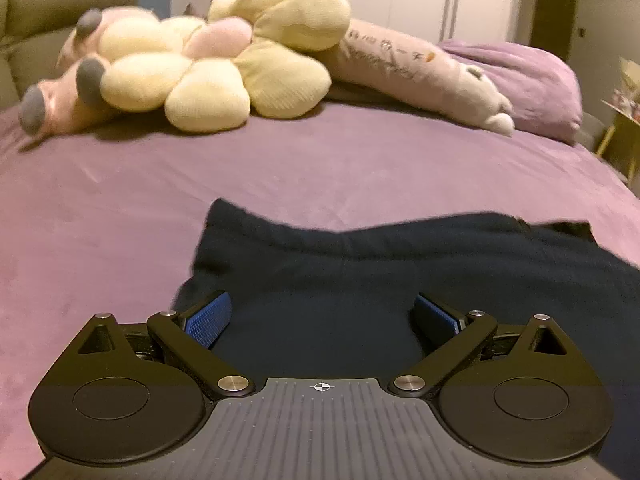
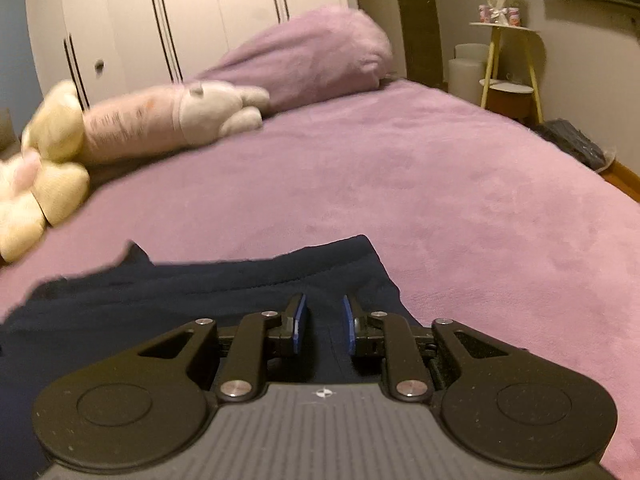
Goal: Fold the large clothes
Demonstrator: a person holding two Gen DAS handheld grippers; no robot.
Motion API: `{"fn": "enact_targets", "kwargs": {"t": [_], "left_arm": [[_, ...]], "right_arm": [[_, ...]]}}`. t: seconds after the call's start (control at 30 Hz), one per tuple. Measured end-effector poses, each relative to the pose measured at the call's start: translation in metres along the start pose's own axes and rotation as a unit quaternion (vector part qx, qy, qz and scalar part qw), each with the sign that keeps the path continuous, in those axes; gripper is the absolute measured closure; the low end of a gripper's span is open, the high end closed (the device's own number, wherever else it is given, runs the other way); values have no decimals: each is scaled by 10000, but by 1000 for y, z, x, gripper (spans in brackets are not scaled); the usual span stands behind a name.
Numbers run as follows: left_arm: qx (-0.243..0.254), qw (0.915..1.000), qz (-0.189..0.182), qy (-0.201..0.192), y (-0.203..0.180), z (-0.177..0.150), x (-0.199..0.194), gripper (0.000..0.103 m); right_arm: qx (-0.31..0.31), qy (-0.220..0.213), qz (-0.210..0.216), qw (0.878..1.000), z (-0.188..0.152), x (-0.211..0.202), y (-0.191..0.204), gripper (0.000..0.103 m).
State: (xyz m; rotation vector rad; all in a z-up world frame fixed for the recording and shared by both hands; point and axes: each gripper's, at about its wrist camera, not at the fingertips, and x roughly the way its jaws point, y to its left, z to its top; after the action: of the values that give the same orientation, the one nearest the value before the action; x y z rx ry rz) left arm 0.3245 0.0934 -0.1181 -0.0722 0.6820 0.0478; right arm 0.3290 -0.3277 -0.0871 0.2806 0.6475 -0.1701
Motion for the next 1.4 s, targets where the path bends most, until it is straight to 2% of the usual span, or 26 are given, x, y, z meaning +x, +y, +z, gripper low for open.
{"fn": "enact_targets", "kwargs": {"t": [0.03, 0.1, 0.17, 0.27, 0.33, 0.37, 0.43, 0.5, 0.57, 0.63, 0.7, 0.73, 0.83, 0.9, 0.97, 1.0, 1.2, 1.3, 1.4], "left_arm": [[56, 10000, 7, -78, 3, -5, -8, 2], [10, 9997, 63, -232, 13, -15, -21, 1], [-293, 9992, 132, -231, 24, -22, -23, 0], [-733, 9962, 466, -104, 35, -19, -26, 1], [-899, 9946, 524, -55, 43, -15, -37, 1], [-936, 9945, 480, -2, 48, -15, -45, 1], [-1012, 9947, 147, 73, 60, -21, -66, 1], [-1151, 9927, -249, 270, 76, -33, -89, 1], [-1430, 9863, -593, 565, 94, -52, -110, 2], [-1790, 9759, -910, 859, 111, -74, -129, 5], [-2215, 9617, -1165, 1123, 125, -97, -142, 7], [-2352, 9559, -1261, 1225, 128, -105, -145, 12], [-2668, 9369, -1665, 1528, 134, -125, -141, 19], [-2910, 9264, -1835, 1531, 139, -128, -131, 20], [-3150, 9163, -1967, 1500, 143, -129, -122, 27], [-3272, 9100, -2054, 1506, 145, -128, -116, 27], [-3479, 8960, -2356, 1439, 149, -113, -95, 35], [-3495, 8949, -2411, 1372, 152, -106, -88, 38], [-3418, 8964, -2403, 1480, 150, -95, -71, 42]], "right_arm": [[6, -136, 18, 9999, -3, -13, 0, 74], [-170, -329, -89, 9993, -12, -34, -1, 73], [-316, -420, -166, 9985, -27, -48, -4, 73], [-288, -275, -239, 9989, -35, -44, -11, 73], [-301, -125, -396, 9987, -27, -40, -7, 73], [-372, -57, -484, 9981, -23, -40, -3, 73], [-610, -23, -559, 9966, -21, -49, 8, 73], [-740, -73, -211, 9970, -27, -71, 16, 73], [-748, -159, 318, 9966, -41, -104, 21, 73], [-668, -154, 837, 9941, -58, -134, 24, 73], [-548, -54, 1230, 9909, -73, -154, 30, 73], [-469, 0, 1424, 9887, -80, -163, 34, 73], [-381, 278, 1749, 9835, -92, -171, 52, 73], [-486, 523, 1781, 9814, -97, -170, 67, 73], [-492, 715, 1792, 9800, -99, -168, 80, 73], [-511, 763, 1798, 9794, -100, -170, 85, 73], [-738, 911, 1571, 9806, -100, -170, 104, 75], [-780, 1002, 1511, 9803, -98, -165, 108, 75], [-811, 1115, 1410, 9804, -100, -160, 110, 75]]}}
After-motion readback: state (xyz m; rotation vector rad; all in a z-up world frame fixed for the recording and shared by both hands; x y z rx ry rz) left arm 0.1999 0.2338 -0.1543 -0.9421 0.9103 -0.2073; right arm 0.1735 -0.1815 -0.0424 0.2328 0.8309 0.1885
